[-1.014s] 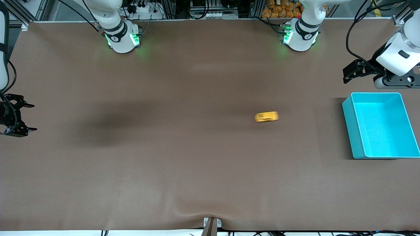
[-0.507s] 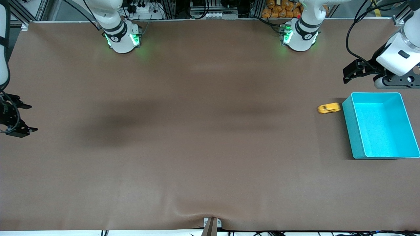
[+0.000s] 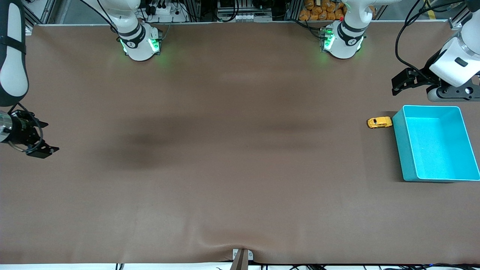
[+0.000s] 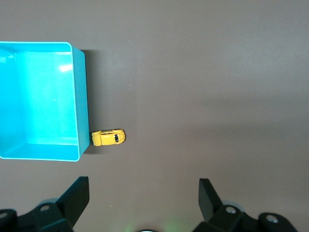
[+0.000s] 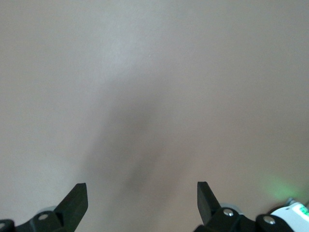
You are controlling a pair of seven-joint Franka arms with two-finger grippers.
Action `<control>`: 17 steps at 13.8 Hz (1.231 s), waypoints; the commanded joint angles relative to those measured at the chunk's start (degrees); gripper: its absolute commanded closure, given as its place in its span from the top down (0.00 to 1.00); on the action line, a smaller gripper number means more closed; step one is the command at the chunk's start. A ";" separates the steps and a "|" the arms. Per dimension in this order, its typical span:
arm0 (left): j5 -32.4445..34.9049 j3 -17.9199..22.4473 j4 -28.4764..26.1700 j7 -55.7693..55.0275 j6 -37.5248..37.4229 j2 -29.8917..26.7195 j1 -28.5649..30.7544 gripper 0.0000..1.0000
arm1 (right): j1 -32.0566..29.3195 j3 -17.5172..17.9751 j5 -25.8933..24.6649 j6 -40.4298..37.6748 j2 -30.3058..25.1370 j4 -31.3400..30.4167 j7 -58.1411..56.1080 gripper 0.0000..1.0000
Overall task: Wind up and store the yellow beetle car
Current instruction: 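Raise the right gripper away as the car drives toward the teal box, then lower the open left gripper onto the car beside the teal box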
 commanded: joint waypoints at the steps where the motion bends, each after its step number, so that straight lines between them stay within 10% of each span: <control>1: -0.23 -0.10 0.45 -0.27 -0.11 0.72 0.84 1.00 | -1.44 -0.56 6.60 -6.56 -0.68 4.34 -13.85 1.00; 9: -0.23 -0.27 -0.78 -3.42 -1.51 5.64 8.40 1.00 | -0.14 -0.04 8.83 -9.57 -5.33 4.98 -39.39 1.00; 17: -0.32 -0.80 -17.45 -20.89 5.57 2.05 8.93 1.00 | 4.35 -0.03 9.01 -8.35 -15.27 -1.79 -42.91 1.00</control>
